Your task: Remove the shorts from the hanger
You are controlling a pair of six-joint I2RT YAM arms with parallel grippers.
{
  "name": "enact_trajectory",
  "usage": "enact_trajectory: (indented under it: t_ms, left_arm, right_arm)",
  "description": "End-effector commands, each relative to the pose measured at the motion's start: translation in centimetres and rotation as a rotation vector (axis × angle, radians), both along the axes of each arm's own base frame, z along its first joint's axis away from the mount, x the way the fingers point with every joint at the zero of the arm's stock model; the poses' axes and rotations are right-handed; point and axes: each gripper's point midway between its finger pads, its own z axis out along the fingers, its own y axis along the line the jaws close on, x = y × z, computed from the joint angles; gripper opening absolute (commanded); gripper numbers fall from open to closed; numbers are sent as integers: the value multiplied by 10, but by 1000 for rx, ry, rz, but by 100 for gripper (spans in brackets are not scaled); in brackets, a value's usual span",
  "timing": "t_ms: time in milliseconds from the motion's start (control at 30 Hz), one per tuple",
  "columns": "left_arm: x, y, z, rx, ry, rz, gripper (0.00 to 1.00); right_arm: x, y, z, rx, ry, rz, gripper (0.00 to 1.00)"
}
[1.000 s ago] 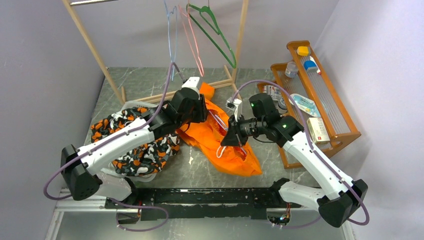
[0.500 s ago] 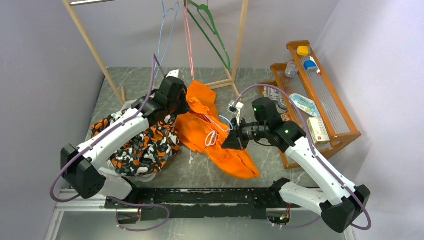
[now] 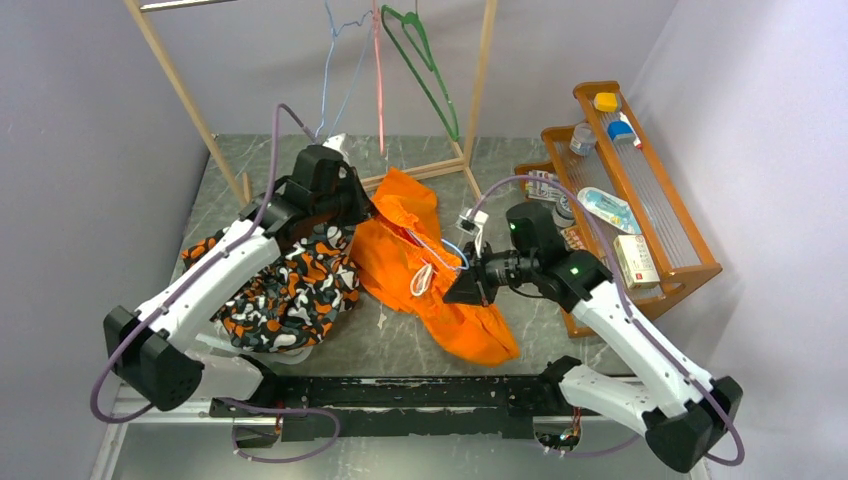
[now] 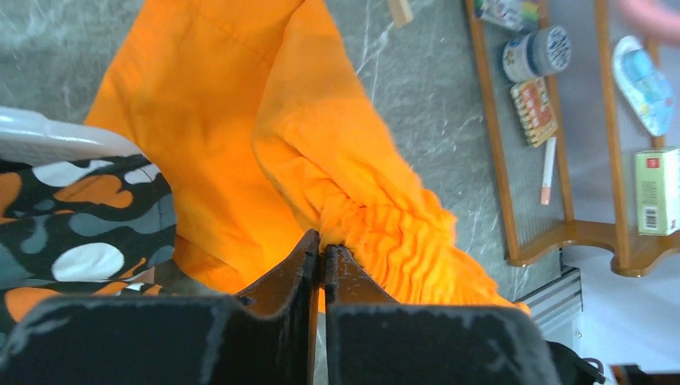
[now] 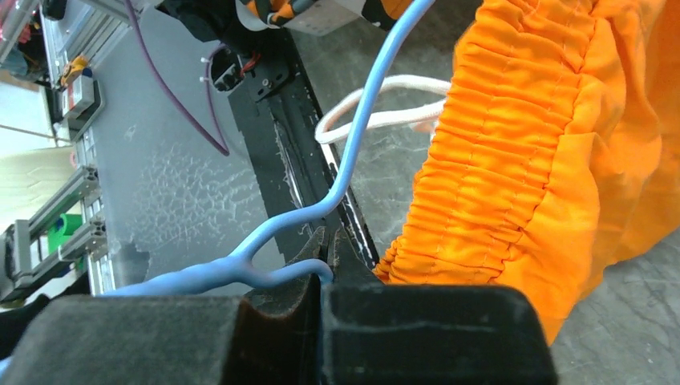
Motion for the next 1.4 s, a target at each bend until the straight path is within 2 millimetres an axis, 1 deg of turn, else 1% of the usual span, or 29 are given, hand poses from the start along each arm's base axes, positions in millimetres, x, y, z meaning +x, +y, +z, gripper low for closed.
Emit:
enact_trajectory:
  t_ms: [0, 33, 67, 100, 133, 167, 267, 300, 367, 433, 533, 600, 667, 700, 733, 800, 900, 933, 967, 1000, 1067, 1100, 1133, 1200, 1267, 1300, 1367]
  left_arm:
    - [27, 28, 64, -41, -268, 66, 7]
    - [23, 25, 72, -55, -291, 41, 7]
    - [22, 25, 74, -58, -301, 30, 7]
    - [22, 26, 72, -49, -294, 36, 7]
    - [23, 30, 66, -27, -278, 51, 7]
    - [26, 34, 56, 5, -244, 81, 7]
    - [37, 59, 28, 127, -134, 224, 7]
    - [43, 64, 25, 145, -128, 254, 7]
    - [54, 69, 23, 125, -107, 283, 7]
    - [64, 72, 27, 90, -105, 307, 7]
    - [76, 79, 38, 51, -124, 341, 7]
    - [84, 85, 48, 46, -146, 344, 7]
    - [88, 85, 58, 55, -162, 328, 7]
    - [87, 83, 57, 56, -154, 313, 7]
    - [84, 79, 53, 50, -138, 291, 7]
    - [73, 72, 38, 33, -99, 235, 7]
    - [43, 61, 6, -24, -33, 151, 7]
    - [32, 58, -2, -54, -13, 136, 7]
    - [18, 56, -18, -79, 23, 118, 7]
    - [5, 53, -25, -103, 46, 103, 7]
    - [-15, 44, -31, -139, 48, 63, 7]
    - [-25, 41, -36, -141, 54, 49, 9]
    - [-34, 37, -39, -143, 60, 35, 14]
    - [-48, 32, -44, -139, 76, 16, 27]
    - [-58, 26, -45, -129, 80, 7, 42]
    - [-63, 22, -43, -126, 70, -1, 49]
    - [-69, 15, -39, -117, 53, -18, 59]
  right_arm:
    - [-18, 2, -10, -36, 148, 58, 0]
    - [-13, 4, -11, -43, 154, 40, 0]
    - [-10, 5, -12, -50, 156, 27, 0]
    - [-11, 7, -13, -51, 166, 39, 0]
    - [-18, 9, -11, -30, 174, 88, 0]
    - [-25, 13, -4, 5, 170, 140, 0]
    - [-41, 19, 23, 108, 104, 219, 0]
    - [-45, 19, 30, 133, 88, 239, 0]
    - [-51, 17, 39, 164, 60, 258, 0]
    - [-54, 15, 38, 167, 64, 257, 0]
    - [-57, 11, 27, 132, 93, 251, 0]
    - [-59, 10, 23, 126, 109, 255, 0]
    - [-50, 10, 20, 102, 85, 204, 0]
    - [-42, 10, 19, 88, 63, 158, 0]
    - [-33, 11, 19, 83, 40, 119, 0]
    - [-14, 12, 17, 67, 3, 14, 0]
    - [16, 14, 13, 48, -12, -144, 0]
    - [21, 16, 9, 48, 7, -168, 0]
    - [24, 20, 4, 48, 32, -172, 0]
    - [24, 24, -2, 42, 64, -161, 0]
    - [24, 30, -16, 12, 138, -139, 0]
    - [28, 32, -25, -17, 167, -149, 0]
    - [33, 32, -33, -48, 185, -168, 0]
    - [48, 32, -45, -92, 210, -254, 0]
    - [65, 34, -49, -93, 217, -341, 0]
    - [73, 35, -49, -87, 224, -394, 0]
    - [88, 36, -48, -63, 236, -491, 0]
